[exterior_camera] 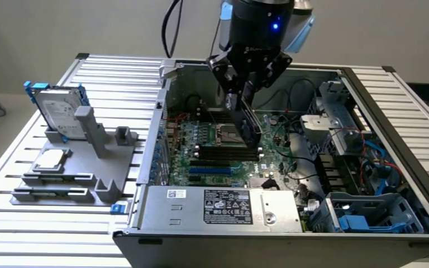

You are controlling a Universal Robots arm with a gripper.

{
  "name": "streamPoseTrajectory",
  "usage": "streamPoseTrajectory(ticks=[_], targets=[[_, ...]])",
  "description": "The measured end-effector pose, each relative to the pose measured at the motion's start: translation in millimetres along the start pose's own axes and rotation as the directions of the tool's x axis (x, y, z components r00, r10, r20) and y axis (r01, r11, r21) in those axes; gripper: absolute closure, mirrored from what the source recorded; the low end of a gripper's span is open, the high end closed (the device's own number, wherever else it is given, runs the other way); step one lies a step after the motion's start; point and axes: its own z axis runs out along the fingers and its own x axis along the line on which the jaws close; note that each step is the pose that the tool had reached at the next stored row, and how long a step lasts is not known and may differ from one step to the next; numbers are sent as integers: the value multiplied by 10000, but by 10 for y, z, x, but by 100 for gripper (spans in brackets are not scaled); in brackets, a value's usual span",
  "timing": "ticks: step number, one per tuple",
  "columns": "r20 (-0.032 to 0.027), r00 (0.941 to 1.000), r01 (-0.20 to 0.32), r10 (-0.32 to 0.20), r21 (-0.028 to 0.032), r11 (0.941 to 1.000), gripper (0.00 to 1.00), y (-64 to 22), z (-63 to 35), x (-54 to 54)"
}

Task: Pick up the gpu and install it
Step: 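Insert the gpu into the slot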

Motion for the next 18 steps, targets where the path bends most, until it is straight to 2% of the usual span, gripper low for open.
streamPoseTrajectory(ticks=[5,9,13,18], targets=[[-15,9960,898,-898,36,9960,73,-1,41,-2],[-29,9867,1627,-1627,63,9866,73,-1,72,-3],[-46,9724,2332,-2332,91,9724,73,-2,103,-4],[-68,9470,3211,-3210,122,9470,73,-2,143,-6]])
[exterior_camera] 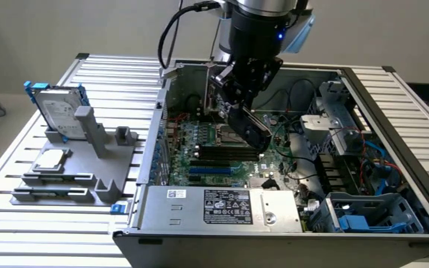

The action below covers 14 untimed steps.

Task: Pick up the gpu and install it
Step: 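Insert the gpu into the slot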

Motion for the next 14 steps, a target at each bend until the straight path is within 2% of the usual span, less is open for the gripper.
streamPoseTrajectory(ticks=[4,7,11,14], targets=[[-12,9974,717,-717,29,9974,73,0,31,-1],[-22,9919,1270,-1270,50,9919,73,-1,55,-2],[-37,9802,1979,-1978,77,9802,73,-1,86,-3],[-51,9677,2521,-2520,97,9677,73,-2,111,-4]])
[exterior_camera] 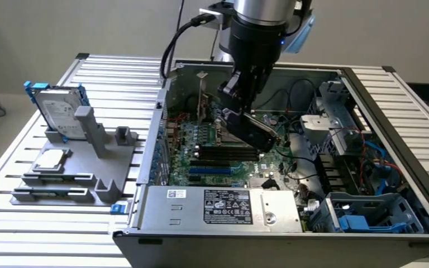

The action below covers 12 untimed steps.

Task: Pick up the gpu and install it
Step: 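Insert the gpu into the slot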

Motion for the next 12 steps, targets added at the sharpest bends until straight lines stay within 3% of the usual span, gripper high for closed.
streamPoseTrajectory(ticks=[6,12], targets=[[27,9942,1077,-1077,16,9942,73,-1,51,-2],[132,9762,2167,-2167,-8,9762,73,-1,91,-4]])
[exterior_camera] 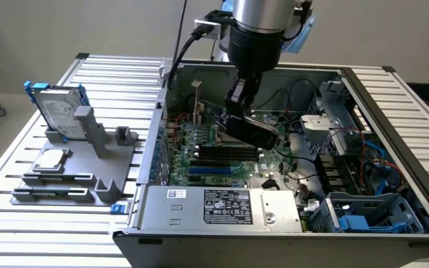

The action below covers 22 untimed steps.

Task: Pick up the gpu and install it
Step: 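Insert the gpu into the slot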

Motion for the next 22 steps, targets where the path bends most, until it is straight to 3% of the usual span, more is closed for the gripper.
streamPoseTrajectory(ticks=[6,11,15,22], targets=[[106,9940,1086,-1085,-26,9941,73,-1,39,-1],[199,9797,1994,-1992,-40,9799,73,-2,74,-2],[221,9628,2694,-2692,-36,9630,73,-2,100,-2],[188,9214,3883,-3882,-18,9215,73,-2,139,-2]])
